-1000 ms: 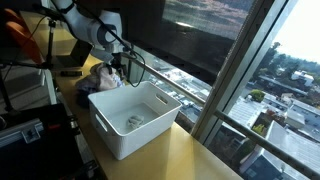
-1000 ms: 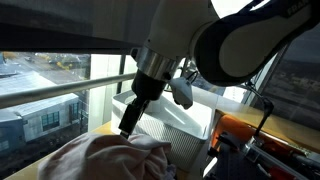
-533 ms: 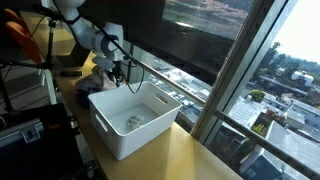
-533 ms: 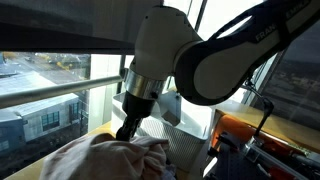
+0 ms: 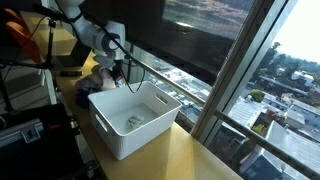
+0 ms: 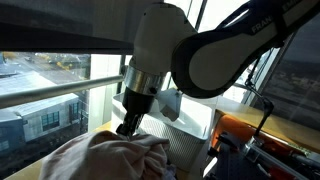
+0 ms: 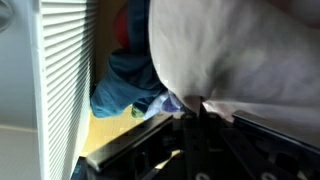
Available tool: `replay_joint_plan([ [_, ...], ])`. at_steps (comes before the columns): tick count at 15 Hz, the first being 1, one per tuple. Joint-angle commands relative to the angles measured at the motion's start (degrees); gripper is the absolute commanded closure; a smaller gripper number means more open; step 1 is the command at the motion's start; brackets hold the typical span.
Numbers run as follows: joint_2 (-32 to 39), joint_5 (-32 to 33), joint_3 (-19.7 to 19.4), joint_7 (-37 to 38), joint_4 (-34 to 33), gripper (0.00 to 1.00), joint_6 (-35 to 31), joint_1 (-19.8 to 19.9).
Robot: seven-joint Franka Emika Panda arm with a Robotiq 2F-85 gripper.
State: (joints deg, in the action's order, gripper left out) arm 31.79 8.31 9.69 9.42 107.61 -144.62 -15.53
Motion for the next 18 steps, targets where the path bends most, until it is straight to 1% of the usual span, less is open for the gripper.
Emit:
replay_joint_plan([
  [1,-9.5,-4.9,1.8,-0.7,2.6,0.99,2.8,0.3],
  [2,-11.6,-5.7,2.1,-0.8,2.9,0.99,2.5,0.3],
  [5,-18.7,-8.0,2.7,-1.1,2.4,0.99,5.3,0.8],
  [7,-22.4,-8.8,2.2,-1.4,1.6,0.99,7.3,1.4],
  [10,-28.6,-10.7,1.3,-2.5,0.2,0.99,10.1,3.4],
  [16,-38.0,-10.2,-0.8,-2.2,-7.3,0.99,13.5,6.8],
  [18,-40.1,-9.9,-1.4,-2.4,-9.8,0.99,15.0,7.6],
])
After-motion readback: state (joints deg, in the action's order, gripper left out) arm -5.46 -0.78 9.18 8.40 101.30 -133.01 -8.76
